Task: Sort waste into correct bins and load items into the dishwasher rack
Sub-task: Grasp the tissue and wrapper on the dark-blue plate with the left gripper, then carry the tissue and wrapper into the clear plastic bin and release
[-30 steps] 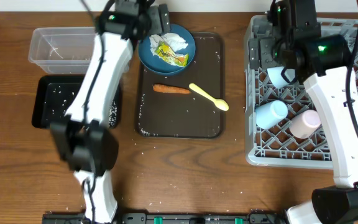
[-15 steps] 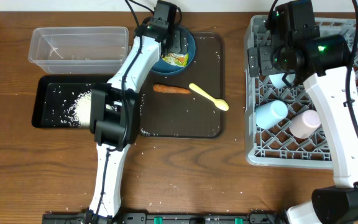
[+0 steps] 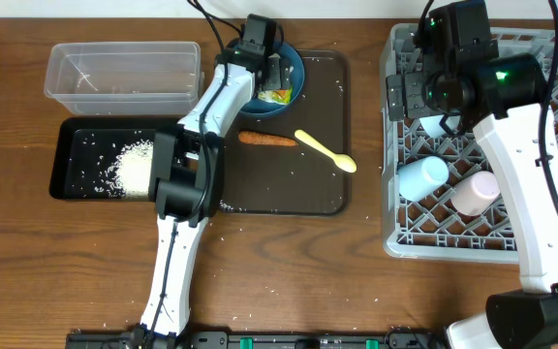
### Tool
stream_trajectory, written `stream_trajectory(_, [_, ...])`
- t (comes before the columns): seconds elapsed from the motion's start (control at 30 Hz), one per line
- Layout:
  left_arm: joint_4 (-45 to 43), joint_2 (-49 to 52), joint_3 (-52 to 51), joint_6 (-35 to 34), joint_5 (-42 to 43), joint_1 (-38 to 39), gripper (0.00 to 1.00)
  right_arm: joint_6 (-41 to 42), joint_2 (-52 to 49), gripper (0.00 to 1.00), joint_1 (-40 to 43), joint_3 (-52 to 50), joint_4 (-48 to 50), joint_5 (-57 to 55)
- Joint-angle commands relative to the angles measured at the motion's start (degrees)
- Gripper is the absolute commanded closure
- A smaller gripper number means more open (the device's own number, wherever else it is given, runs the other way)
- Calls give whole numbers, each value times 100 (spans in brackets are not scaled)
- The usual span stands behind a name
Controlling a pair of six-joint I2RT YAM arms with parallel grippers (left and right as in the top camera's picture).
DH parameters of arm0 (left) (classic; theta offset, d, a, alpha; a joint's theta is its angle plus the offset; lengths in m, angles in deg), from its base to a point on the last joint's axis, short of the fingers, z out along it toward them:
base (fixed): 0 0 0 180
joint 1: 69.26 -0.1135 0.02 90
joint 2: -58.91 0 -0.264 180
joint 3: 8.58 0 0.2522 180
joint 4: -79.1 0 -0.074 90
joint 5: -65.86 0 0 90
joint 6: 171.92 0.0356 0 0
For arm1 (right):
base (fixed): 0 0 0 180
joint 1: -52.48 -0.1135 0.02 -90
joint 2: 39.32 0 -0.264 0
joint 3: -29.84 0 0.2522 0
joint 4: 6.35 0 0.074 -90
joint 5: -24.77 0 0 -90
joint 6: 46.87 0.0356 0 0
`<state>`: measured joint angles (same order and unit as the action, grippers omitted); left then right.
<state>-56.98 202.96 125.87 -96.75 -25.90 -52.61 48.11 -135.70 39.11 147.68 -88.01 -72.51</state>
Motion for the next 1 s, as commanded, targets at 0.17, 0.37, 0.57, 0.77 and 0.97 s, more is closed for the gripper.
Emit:
stream_trajectory(0.17, [22, 245, 138, -31, -20, -15, 34, 55, -7, 1, 31, -74, -4, 28])
stream_trajectory(0.37, [168, 162, 151, -94, 24, -17, 70, 55, -11, 1, 26, -79, -17, 31])
stream_trajectory(0.57, [424, -343, 155, -94, 24, -17, 94, 55, -11, 1, 22, -79, -31, 37])
stream_trajectory(0.77, [802, -1272, 155, -94, 20, -31, 93, 55, -11, 1, 11, -79, -52, 74])
stream_trajectory(0.97, [1207, -2057, 155, -125, 17, -201, 94, 52, -11, 1, 11, -79, -68, 153])
